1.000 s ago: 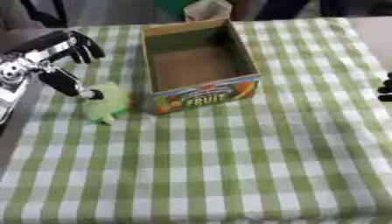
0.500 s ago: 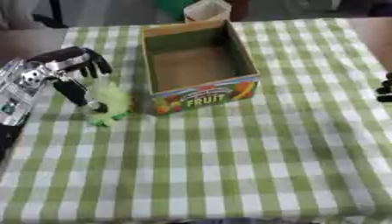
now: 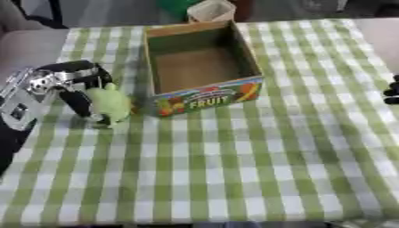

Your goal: Pick up objects on the table and place them in the box.

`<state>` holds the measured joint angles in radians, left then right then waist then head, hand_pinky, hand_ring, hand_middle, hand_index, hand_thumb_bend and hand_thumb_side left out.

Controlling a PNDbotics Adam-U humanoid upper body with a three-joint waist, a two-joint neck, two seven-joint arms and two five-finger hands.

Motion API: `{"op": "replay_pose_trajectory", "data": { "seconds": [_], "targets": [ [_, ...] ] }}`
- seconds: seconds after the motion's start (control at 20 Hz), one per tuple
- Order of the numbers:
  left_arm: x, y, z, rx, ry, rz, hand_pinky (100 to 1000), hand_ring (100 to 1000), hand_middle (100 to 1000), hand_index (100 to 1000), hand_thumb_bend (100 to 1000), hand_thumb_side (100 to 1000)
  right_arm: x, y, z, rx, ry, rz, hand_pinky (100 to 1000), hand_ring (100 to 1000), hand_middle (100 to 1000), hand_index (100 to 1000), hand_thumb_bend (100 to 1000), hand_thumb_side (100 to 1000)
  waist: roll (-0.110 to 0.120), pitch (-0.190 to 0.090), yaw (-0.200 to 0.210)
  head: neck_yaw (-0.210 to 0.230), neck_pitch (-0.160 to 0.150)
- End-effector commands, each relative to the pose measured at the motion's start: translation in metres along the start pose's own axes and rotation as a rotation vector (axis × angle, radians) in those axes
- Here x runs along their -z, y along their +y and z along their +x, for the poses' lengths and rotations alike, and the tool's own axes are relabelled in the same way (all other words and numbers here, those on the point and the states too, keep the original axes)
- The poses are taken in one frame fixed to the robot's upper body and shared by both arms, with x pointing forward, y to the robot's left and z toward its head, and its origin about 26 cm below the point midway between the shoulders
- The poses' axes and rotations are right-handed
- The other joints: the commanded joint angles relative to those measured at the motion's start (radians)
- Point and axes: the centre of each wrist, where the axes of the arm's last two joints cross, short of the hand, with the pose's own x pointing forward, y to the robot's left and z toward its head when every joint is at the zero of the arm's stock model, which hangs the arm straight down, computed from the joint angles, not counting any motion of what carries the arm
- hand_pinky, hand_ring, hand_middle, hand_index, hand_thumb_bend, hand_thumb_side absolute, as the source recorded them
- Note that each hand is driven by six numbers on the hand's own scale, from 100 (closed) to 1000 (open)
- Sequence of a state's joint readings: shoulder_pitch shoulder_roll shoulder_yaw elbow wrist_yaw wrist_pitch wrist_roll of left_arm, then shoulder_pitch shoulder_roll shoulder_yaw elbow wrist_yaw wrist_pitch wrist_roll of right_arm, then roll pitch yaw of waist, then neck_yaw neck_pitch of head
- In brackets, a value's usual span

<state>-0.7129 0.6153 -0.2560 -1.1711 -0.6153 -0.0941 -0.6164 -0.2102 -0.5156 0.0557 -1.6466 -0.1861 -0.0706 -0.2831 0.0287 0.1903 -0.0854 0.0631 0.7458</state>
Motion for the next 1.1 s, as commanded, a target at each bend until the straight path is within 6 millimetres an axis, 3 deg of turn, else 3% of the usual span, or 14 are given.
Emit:
{"op": "replay_pose_trajectory", "data": {
  "seconds": [0.05, 0.25, 0.7, 0.9, 1.1],
  "targets": [
    [-0.007, 0.014, 0.001, 0.045, 0.016, 0.046, 468, 281, 229, 343, 441, 124, 0.004, -0.006, 0.007, -0.019, -0.027, -0.002, 611, 618, 562, 662, 100, 513, -0.002, -0.017, 0.001, 0.003, -0.007],
    [-0.012, 0.024, 0.009, 0.049, -0.017, 0.088, 438, 232, 165, 286, 421, 125, 0.004, -0.006, 0.007, -0.019, -0.028, -0.003, 611, 618, 562, 662, 100, 512, -0.003, -0.017, 0.001, 0.002, -0.009],
    [-0.032, 0.1, 0.058, 0.131, -0.109, 0.362, 440, 238, 171, 297, 427, 116, 0.004, -0.006, 0.007, -0.021, -0.023, 0.002, 611, 618, 562, 662, 100, 511, -0.005, -0.023, 0.001, 0.003, -0.008],
    [-0.019, 0.117, 0.083, 0.165, -0.124, 0.464, 447, 254, 187, 312, 440, 107, 0.004, -0.005, 0.007, -0.019, -0.023, 0.01, 610, 618, 562, 662, 100, 513, -0.006, -0.024, -0.004, 0.009, -0.01],
    [0.011, 0.114, 0.099, 0.186, -0.109, 0.5, 459, 275, 207, 331, 458, 100, 0.005, -0.002, 0.008, -0.014, -0.025, 0.022, 610, 618, 562, 662, 100, 514, -0.004, -0.023, -0.018, 0.017, -0.015]
  ]
}}
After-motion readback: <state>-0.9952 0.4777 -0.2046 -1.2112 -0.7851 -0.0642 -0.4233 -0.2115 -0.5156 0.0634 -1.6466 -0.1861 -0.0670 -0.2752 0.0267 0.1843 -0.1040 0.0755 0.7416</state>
